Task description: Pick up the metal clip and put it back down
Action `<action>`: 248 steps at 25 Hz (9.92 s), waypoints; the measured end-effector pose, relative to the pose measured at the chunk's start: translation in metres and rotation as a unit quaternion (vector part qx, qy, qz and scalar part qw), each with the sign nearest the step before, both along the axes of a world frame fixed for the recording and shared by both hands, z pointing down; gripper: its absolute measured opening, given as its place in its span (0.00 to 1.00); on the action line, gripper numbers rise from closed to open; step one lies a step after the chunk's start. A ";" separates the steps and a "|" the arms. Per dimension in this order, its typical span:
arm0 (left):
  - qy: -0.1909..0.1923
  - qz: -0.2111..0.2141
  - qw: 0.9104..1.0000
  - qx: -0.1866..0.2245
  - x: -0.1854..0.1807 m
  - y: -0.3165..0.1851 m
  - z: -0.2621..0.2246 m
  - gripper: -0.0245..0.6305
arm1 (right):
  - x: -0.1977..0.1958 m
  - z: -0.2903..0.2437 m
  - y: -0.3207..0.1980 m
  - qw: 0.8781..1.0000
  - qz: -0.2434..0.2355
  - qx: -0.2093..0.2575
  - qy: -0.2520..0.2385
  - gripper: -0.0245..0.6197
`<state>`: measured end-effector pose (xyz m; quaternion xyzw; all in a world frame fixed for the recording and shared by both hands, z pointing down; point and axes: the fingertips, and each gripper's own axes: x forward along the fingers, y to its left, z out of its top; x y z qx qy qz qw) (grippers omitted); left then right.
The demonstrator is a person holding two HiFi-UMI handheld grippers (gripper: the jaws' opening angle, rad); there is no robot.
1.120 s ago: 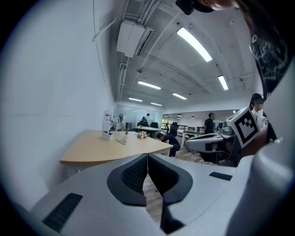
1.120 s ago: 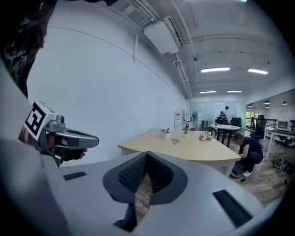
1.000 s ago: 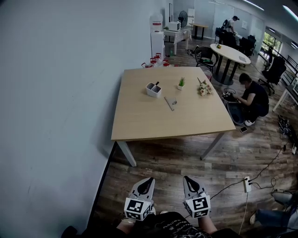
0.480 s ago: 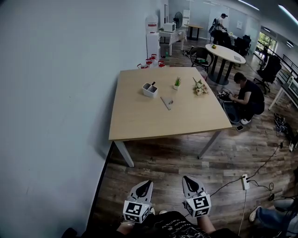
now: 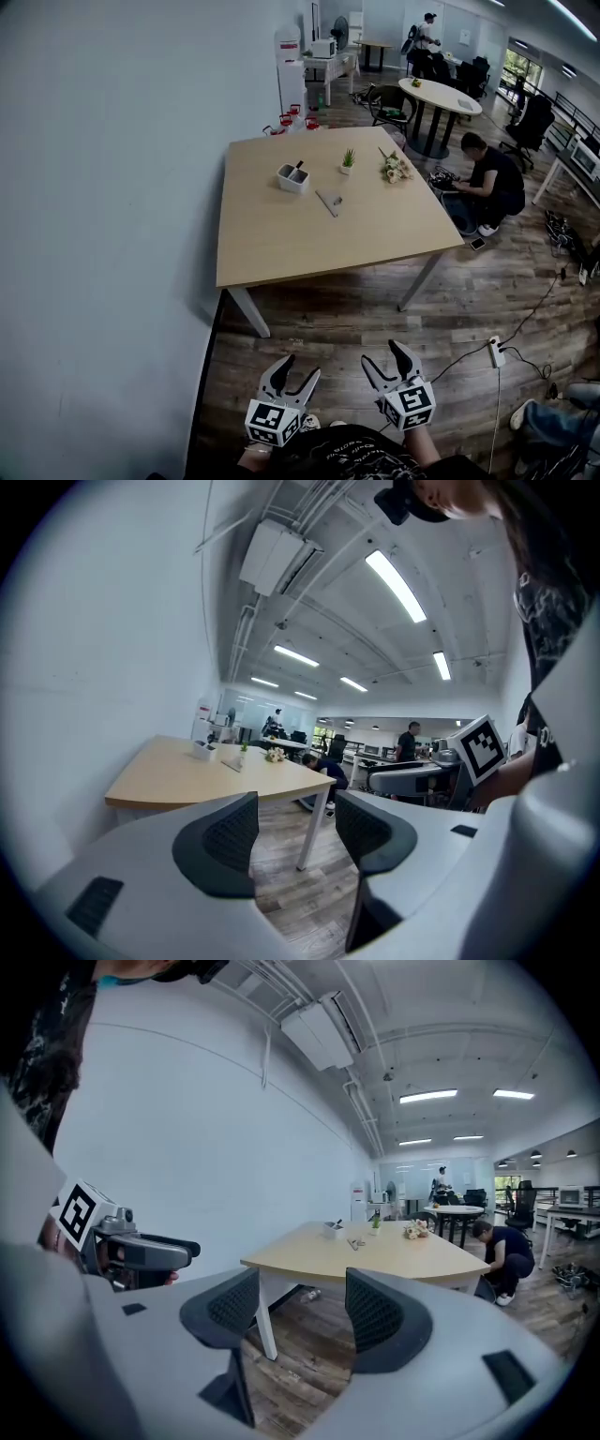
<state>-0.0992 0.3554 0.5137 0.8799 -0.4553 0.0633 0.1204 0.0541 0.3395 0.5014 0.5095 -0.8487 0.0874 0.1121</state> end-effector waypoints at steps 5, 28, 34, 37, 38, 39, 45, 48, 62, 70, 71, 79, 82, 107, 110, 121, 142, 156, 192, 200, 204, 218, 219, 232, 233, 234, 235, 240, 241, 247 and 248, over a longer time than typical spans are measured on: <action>0.011 0.036 0.999 -0.002 -0.006 -0.010 0.001 0.41 | -0.004 0.005 -0.011 1.000 0.028 -0.002 0.011 0.48; 0.027 -0.010 1.000 -0.009 0.006 -0.136 0.013 0.41 | 0.000 0.028 -0.159 0.999 -0.020 -0.024 0.016 0.48; 0.015 -0.048 0.999 -0.004 0.022 -0.195 0.005 0.41 | 0.008 0.027 -0.220 0.998 -0.058 -0.024 0.027 0.48; 0.019 -0.065 0.998 -0.008 0.030 -0.219 0.004 0.41 | 0.017 0.021 -0.247 0.997 -0.068 -0.016 0.032 0.48; 0.020 -0.067 0.997 -0.010 0.034 -0.226 0.005 0.41 | 0.021 0.020 -0.256 0.997 -0.070 -0.014 0.032 0.48; 0.021 -0.069 0.997 -0.010 0.038 -0.233 0.005 0.41 | 0.026 0.019 -0.264 0.997 -0.071 -0.012 0.033 0.48; 0.023 -0.090 0.996 -0.013 0.071 -0.269 0.013 0.41 | 0.053 0.027 -0.305 0.996 -0.083 -0.015 0.035 0.48; 0.016 -0.095 0.995 -0.010 0.088 -0.282 0.014 0.41 | 0.067 0.031 -0.320 0.995 -0.090 -0.017 0.035 0.48; -0.028 -0.107 0.993 -0.038 0.119 -0.317 0.036 0.41 | 0.096 0.064 -0.345 0.993 -0.092 -0.066 0.015 0.48; -0.042 -0.094 0.994 -0.044 0.099 -0.365 0.051 0.41 | 0.085 0.076 -0.379 0.993 -0.077 -0.087 0.014 0.48; -0.046 -0.088 0.994 -0.040 0.096 -0.374 0.050 0.41 | 0.082 0.074 -0.387 0.993 -0.075 -0.085 0.017 0.48; -0.031 -0.051 0.998 -0.028 0.057 -0.454 0.040 0.41 | 0.047 0.067 -0.459 0.996 -0.033 -0.078 0.013 0.48; -0.033 -0.044 0.998 -0.028 0.039 -0.481 0.039 0.41 | 0.030 0.065 -0.481 0.997 -0.020 -0.074 0.017 0.48; 0.005 -0.094 0.995 -0.040 -0.033 -0.554 0.038 0.34 | -0.006 0.039 -0.614 0.993 -0.033 -0.113 0.002 0.48; 0.007 -0.107 0.993 -0.040 -0.035 -0.552 0.035 0.35 | -0.009 0.044 -0.636 0.990 -0.048 -0.136 -0.004 0.48; -0.012 -0.171 0.983 -0.069 -0.054 -0.533 0.046 0.37 | -0.038 0.095 -0.691 0.972 -0.117 -0.198 0.042 0.47; -0.020 -0.229 0.969 -0.086 -0.067 -0.533 0.050 0.37 | -0.031 0.174 -0.739 0.927 -0.063 -0.360 -0.079 0.15; 0.001 -0.223 0.971 -0.087 -0.061 -0.531 0.049 0.37 | -0.040 0.136 -0.737 0.942 -0.069 -0.310 -0.112 0.07; 0.033 -0.085 0.996 0.003 0.019 -0.545 -0.001 0.37 | 0.068 -0.033 -0.563 0.988 0.057 -0.066 -0.126 0.07; 0.025 -0.071 0.997 -0.002 0.021 -0.539 0.003 0.37 | 0.071 -0.009 -0.532 0.984 0.078 -0.096 -0.131 0.07; 0.025 -0.068 0.997 0.000 0.025 -0.542 0.002 0.37 | 0.070 -0.011 -0.532 0.985 0.076 -0.094 -0.123 0.07; 0.012 -0.030 0.999 -0.020 0.066 -0.559 0.022 0.37 | 0.105 0.001 -0.555 0.980 0.110 -0.103 -0.134 0.07; 0.010 -0.024 0.999 -0.020 0.071 -0.560 0.023 0.37 | 0.109 0.004 -0.559 0.978 0.112 -0.107 -0.139 0.07; -0.010 0.011 0.999 -0.042 0.111 -0.588 0.047 0.37 | 0.153 0.071 -0.622 0.954 0.128 -0.189 -0.194 0.07; -0.012 0.012 0.999 -0.047 0.112 -0.591 0.051 0.37 | 0.154 0.076 -0.628 0.952 0.127 -0.195 -0.197 0.07; -0.014 0.012 0.999 -0.051 0.113 -0.593 0.053 0.37 | 0.153 0.082 -0.634 0.951 0.126 -0.200 -0.198 0.07; -0.017 0.012 0.998 -0.055 0.113 -0.596 0.056 0.37 | 0.152 0.087 -0.640 0.950 0.126 -0.204 -0.199 0.07; -0.017 0.004 0.998 -0.065 0.113 -0.607 0.062 0.37 | 0.145 0.115 -0.668 0.941 0.114 -0.241 -0.210 0.07; -0.018 0.000 0.998 -0.067 0.113 -0.610 0.065 0.37 | 0.142 0.121 -0.673 0.938 0.113 -0.248 -0.212 0.07; -0.024 -0.008 0.996 -0.083 0.111 -0.625 0.076 0.37 | 0.143 0.152 -0.701 0.927 0.119 -0.287 -0.212 0.07; -0.024 -0.008 0.996 -0.085 0.112 -0.625 0.076 0.37 | 0.146 0.156 -0.703 0.924 0.122 -0.293 -0.212 0.07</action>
